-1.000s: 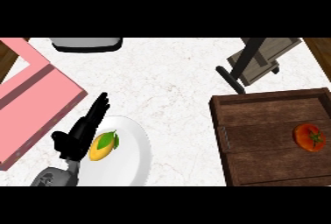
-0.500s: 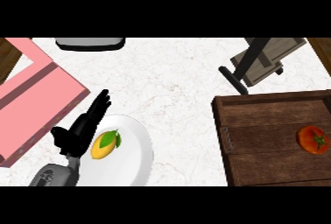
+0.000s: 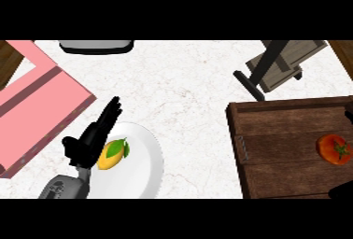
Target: Pick the tomato from the tray and place it in the tiered basket
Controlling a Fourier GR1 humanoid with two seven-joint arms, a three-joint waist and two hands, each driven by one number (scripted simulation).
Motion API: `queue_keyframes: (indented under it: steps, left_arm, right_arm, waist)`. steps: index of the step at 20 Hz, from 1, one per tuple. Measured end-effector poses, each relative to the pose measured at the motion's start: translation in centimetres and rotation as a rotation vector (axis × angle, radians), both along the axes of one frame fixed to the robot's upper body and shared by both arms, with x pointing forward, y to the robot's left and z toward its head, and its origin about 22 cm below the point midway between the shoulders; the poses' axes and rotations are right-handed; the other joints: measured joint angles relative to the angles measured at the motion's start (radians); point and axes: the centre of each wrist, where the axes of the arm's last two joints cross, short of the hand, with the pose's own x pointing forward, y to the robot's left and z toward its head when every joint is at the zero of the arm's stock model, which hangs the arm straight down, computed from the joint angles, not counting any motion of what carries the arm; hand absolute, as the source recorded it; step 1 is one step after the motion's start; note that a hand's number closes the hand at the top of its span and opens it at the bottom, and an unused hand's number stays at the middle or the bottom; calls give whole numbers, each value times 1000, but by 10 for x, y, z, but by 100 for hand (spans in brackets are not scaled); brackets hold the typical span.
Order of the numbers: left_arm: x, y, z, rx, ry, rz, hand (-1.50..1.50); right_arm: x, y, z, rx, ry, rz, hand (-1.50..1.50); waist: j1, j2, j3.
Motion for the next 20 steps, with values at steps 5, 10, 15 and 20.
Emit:
queue_keyframes:
  steps: [5,10,15,20]
  left_arm:
    - [-1,5,1,0,-2,3,0]
    - [0,5,-7,2,-3,5,0]
    - [-1,7,-5,1,-5,-1,0]
    - [4,6,1,3,-5,0,0]
  right_arm:
    - [8,-11,-17,1,1,-21,-150]
    - [10,-20,-39,10,16,-54,-150]
    - [14,-38,-48,20,28,-62,-150]
    - [16,-49,-64,32,35,-51,-150]
  waist:
    - [0,0,0]
    - [-2,0,0]
    - [-1,0,0]
    - [-1,0,0]
